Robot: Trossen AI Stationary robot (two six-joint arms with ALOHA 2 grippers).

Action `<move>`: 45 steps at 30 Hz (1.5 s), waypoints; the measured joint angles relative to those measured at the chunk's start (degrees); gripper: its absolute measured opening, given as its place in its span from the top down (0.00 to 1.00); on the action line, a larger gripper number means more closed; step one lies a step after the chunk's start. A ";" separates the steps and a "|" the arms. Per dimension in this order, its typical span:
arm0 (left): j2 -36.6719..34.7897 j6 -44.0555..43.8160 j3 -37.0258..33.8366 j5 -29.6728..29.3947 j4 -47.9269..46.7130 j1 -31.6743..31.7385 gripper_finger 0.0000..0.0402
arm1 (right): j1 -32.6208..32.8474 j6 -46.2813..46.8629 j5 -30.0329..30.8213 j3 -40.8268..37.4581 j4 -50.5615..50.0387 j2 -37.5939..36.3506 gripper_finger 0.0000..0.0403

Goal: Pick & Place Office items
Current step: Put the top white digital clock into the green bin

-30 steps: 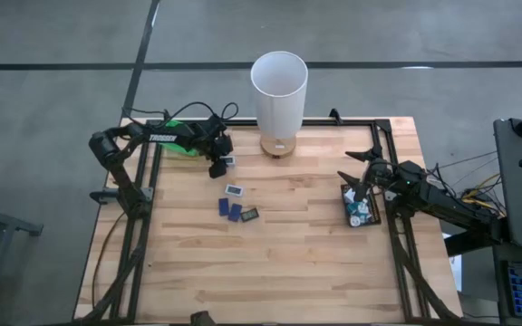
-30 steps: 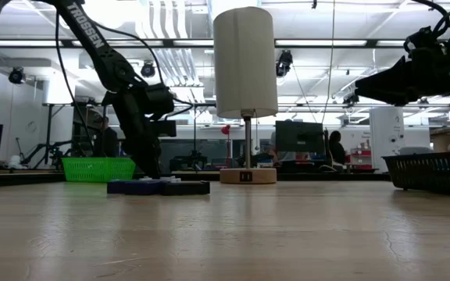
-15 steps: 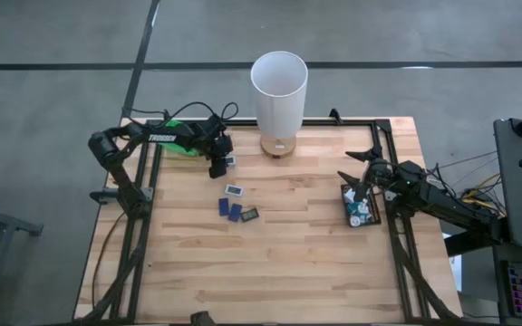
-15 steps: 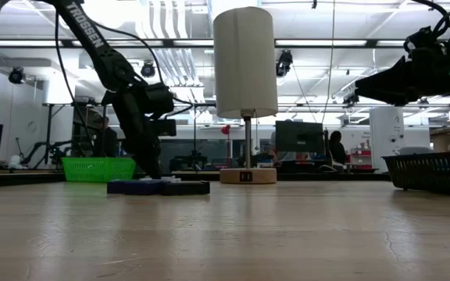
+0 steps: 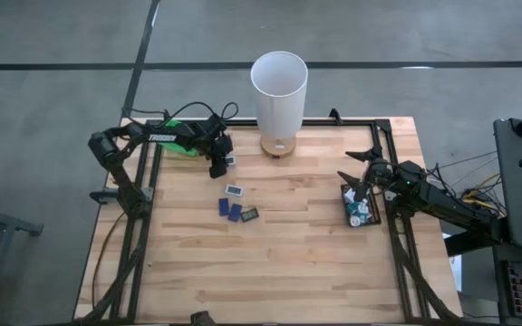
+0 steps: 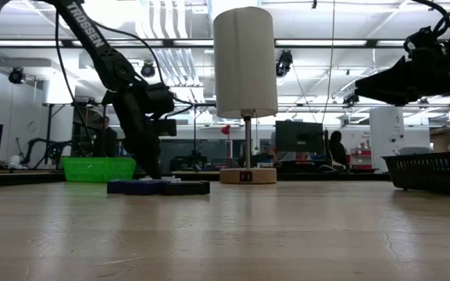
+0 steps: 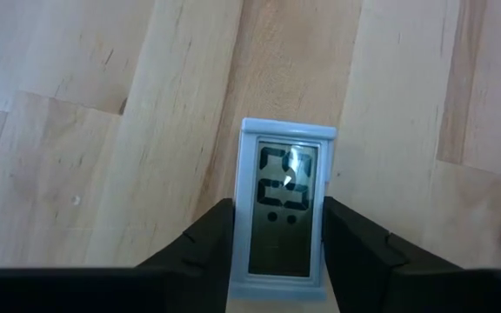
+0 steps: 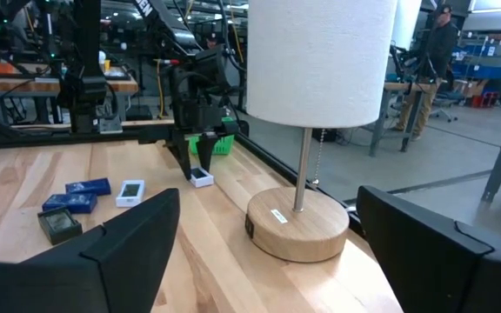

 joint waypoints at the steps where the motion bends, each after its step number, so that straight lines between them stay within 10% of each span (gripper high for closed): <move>1: 0.00 0.00 -0.02 0.02 0.00 0.00 0.64 | -0.01 0.00 0.00 0.00 0.01 0.00 0.13; 26: -0.45 -7.20 7.72 -2.10 -8.51 0.29 0.64 | -0.02 0.00 0.00 0.00 0.01 -0.01 0.15; 45: -20.47 -39.64 8.00 -25.15 -22.45 1.18 0.63 | 0.00 0.00 -0.01 0.00 0.00 0.00 0.15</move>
